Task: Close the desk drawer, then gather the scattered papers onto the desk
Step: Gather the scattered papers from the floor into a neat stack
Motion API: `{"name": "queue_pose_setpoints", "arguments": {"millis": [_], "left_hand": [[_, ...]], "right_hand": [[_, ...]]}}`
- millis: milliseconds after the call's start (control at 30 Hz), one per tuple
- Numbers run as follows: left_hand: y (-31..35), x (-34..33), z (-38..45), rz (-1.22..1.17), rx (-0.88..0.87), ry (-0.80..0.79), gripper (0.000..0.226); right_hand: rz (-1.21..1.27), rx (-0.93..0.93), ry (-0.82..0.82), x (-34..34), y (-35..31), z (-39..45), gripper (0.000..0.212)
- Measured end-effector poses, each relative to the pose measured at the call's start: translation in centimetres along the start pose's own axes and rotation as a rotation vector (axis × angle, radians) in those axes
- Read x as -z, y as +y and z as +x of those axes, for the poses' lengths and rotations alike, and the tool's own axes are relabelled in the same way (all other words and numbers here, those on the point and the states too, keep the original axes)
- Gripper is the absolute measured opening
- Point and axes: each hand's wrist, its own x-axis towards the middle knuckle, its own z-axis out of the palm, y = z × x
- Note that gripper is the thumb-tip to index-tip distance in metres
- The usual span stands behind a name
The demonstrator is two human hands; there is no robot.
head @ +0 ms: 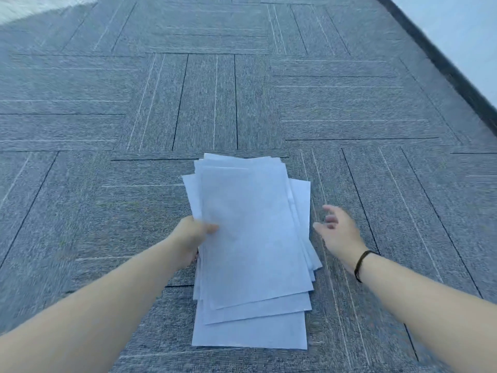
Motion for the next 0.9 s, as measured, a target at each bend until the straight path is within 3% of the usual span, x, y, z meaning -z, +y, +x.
{"name": "queue_pose_setpoints", "arguments": {"millis": [167, 300, 433, 600, 667, 767, 900], "left_hand": [[0.8, -2.0, -0.1, 0.007, -0.03, 0.007, 0.03], [1.1, -2.3, -0.3, -0.057, -0.008, -0.038, 0.043], [0.8, -2.8, -0.6, -0.042, -0.033, -0.033, 0.038], [0.2, -2.9, -1.0, -0.025, -0.007, -0.082, 0.04], [0.0, -2.6, -1.1, -0.015, -0.013, -0.066, 0.039], [0.8, -1.4, -1.5, -0.06, -0.041, -0.047, 0.03], [3.9, 1.5, -2.8, -0.174, -0.137, -0.216, 0.044]], "right_hand": [[0.45, -0.256, 0.001, -1.2, -1.5, 1.4, 0.074], [0.394, -0.29, 0.012, -2.3, -1.5, 1.5, 0.089], [0.406, -0.299, -0.064, -4.4, -1.6, 0.5, 0.059], [0.362, -0.302, -0.256, -5.4, -0.8, 0.6, 0.069], [0.345, -0.252, -0.324, -4.6, -1.9, 0.1, 0.06], [0.423, -0.153, -0.444, -2.5, -5.0, -1.2, 0.026], [0.582, 0.032, -0.549, 1.2, -9.2, -1.8, 0.028]]}}
